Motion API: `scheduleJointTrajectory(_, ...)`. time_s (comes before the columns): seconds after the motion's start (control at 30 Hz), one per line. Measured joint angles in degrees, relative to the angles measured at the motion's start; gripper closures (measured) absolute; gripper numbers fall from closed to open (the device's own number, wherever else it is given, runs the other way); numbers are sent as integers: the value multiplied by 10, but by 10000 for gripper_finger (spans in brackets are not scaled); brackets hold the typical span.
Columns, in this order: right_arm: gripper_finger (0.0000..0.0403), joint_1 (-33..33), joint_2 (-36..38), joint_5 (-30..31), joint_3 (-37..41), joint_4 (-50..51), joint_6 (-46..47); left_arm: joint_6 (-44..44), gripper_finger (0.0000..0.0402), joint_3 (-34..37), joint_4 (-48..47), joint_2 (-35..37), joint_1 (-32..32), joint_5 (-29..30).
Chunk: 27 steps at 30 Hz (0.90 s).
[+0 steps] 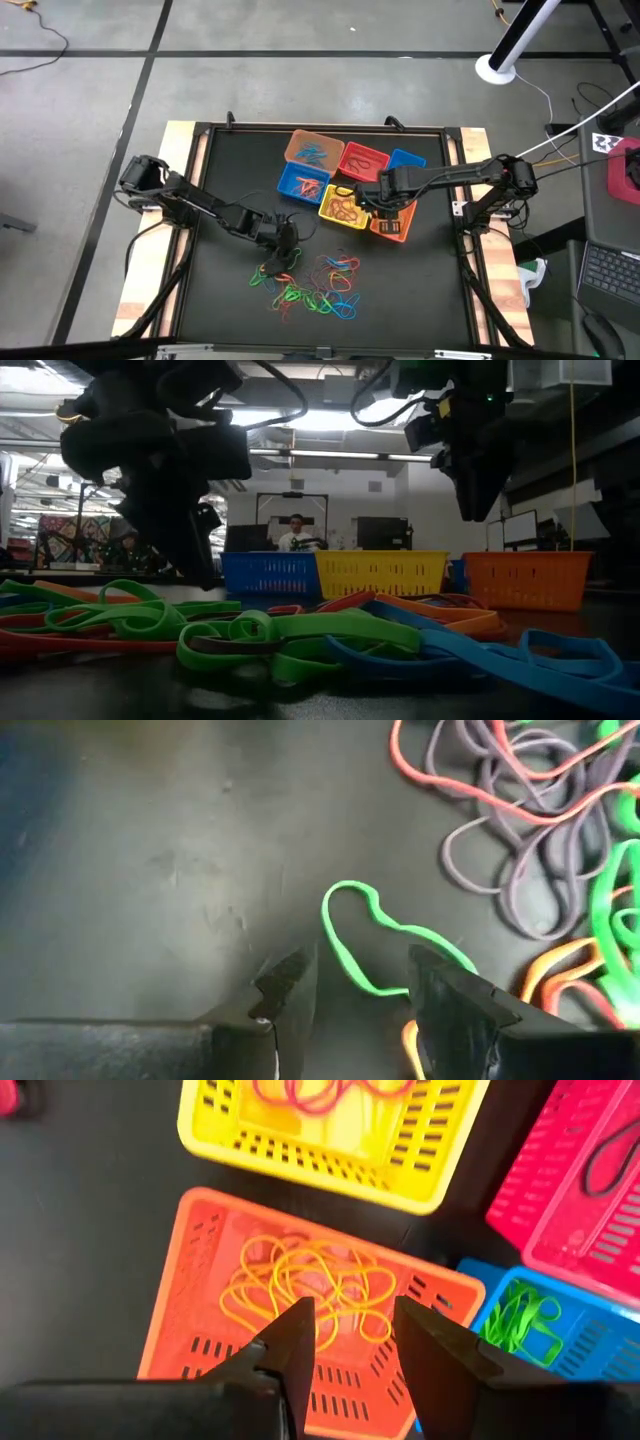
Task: Sort rubber bands into baskets
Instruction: Put the green rubber band into the right blue basket
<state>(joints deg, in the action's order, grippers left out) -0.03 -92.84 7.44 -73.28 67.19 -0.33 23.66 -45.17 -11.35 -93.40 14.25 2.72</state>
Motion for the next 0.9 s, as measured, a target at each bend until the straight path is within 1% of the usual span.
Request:
scheduleJointTrajectory(0.2,265,0,0,-1,0,-16,0,0,249,-1,18,-34,8,15)
scheduleJointTrajectory(0.37,265,0,0,-23,0,-40,0,2,256,-3,22,-52,8,28)
scheduleJointTrajectory(0.47,265,0,0,-54,0,-73,0,-8,288,-3,22,-51,8,34)
scheduleJointTrajectory(0.63,265,0,0,-105,0,-166,0,-12,379,-3,21,-52,6,38)
scheduleJointTrajectory(0.67,265,0,0,-115,0,-187,1,-12,390,-5,20,-52,5,38)
scheduleJointTrajectory(0.77,265,0,0,-136,0,-250,17,-20,390,-14,13,-51,1,34)
scheduleJointTrajectory(0.9,265,0,0,-146,0,-315,54,-61,397,-36,10,-51,-7,35)
